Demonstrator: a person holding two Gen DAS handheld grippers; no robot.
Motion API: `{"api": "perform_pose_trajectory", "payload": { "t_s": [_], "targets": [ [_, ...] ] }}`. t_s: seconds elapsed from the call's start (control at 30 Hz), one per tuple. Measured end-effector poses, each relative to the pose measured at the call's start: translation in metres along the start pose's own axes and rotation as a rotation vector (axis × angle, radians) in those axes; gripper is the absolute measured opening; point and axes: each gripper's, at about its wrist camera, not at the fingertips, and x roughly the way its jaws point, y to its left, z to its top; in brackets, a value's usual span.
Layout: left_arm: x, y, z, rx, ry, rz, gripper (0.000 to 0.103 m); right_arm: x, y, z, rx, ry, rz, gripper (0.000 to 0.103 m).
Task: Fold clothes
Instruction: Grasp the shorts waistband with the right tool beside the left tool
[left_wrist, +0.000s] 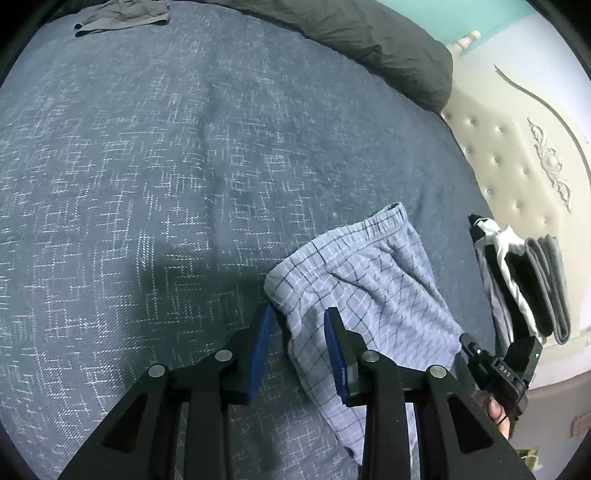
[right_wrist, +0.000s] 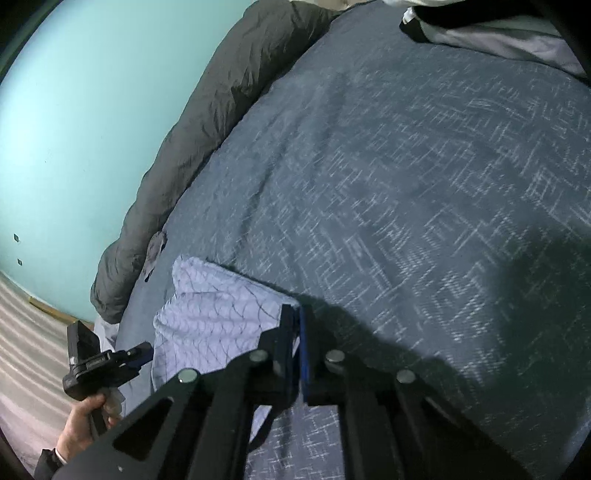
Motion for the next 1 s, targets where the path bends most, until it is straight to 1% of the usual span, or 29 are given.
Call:
{"api": "perform_pose_trajectory", "payload": {
  "t_s": [0.07,0.13,0.23,0.4,0.47,0.53,0.6,0.67,0.8,0.87,0.93,1.0],
  "targets": [
    [-0.003,0.001,-0.001,-0.004,-0.004,0.001,0.033,0.000,-0.001,0.000,0.004,0.000,-0.006,0.002],
    [-0.008,0.004,-0.002,-0.012,-0.011,0.003,0.038,0.000,-0.002,-0.002,0.013,0.005,-0.014,0.002],
    [-0.011,0.007,-0.002,-0.026,-0.016,-0.005,0.038,-0.002,-0.007,-0.003,0.027,0.011,-0.024,0.002],
    [-0.012,0.008,-0.002,-0.064,-0.030,-0.059,0.039,-0.003,-0.008,-0.004,0.026,0.020,-0.028,0.003],
    [-0.011,0.006,-0.001,-0.062,-0.031,-0.064,0.044,-0.002,-0.010,-0.005,0.032,0.025,-0.028,0.003],
    [-0.009,0.005,0.001,-0.070,-0.036,-0.062,0.052,0.000,-0.009,-0.005,0.036,0.032,-0.032,0.003],
    [-0.004,0.006,0.003,-0.091,-0.043,-0.066,0.055,0.001,-0.010,-0.006,0.039,0.034,-0.032,0.003],
    [0.000,0.008,0.004,-0.108,-0.050,-0.065,0.056,0.000,-0.009,-0.005,0.037,0.032,-0.039,0.004],
    [0.006,0.014,0.005,-0.135,-0.064,-0.060,0.056,-0.007,-0.003,-0.003,0.005,0.015,-0.080,0.005],
    [0.009,0.016,0.005,-0.138,-0.070,-0.066,0.056,-0.009,0.001,-0.002,-0.018,0.018,-0.081,0.010],
    [0.012,0.017,0.005,-0.139,-0.075,-0.073,0.055,-0.013,0.009,-0.001,-0.050,0.016,-0.077,0.023],
    [0.013,0.020,0.004,-0.145,-0.081,-0.087,0.055,-0.018,0.021,0.001,-0.098,0.011,-0.069,0.025]
  ]
}}
